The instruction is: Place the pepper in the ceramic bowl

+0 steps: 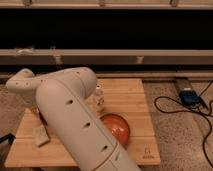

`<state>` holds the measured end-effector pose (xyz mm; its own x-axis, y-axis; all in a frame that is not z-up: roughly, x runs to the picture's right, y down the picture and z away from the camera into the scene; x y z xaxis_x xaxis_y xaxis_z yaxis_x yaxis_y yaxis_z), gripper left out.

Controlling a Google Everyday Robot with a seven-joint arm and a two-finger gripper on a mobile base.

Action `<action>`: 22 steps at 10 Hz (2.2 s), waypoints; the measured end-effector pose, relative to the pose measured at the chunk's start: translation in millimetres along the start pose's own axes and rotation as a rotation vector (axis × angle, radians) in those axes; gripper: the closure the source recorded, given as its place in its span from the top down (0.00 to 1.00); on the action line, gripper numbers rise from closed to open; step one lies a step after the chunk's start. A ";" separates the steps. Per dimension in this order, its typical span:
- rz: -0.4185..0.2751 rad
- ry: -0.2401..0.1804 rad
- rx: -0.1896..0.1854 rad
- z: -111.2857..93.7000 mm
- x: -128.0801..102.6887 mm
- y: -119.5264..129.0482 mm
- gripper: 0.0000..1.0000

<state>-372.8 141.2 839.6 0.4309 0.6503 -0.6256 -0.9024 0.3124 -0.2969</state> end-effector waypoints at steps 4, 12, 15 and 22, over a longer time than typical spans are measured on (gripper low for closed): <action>-0.062 -0.061 -0.078 -85.3 45.9 -14.5 0.00; -0.072 -0.184 -0.191 -171.4 121.6 -87.3 0.00; -0.069 -0.184 -0.187 -165.9 128.0 -98.1 0.19; -0.192 -0.142 -0.060 -119.2 78.1 -26.2 0.74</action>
<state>-315.9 101.2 712.4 0.5867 0.6749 -0.4475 -0.8006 0.4006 -0.4456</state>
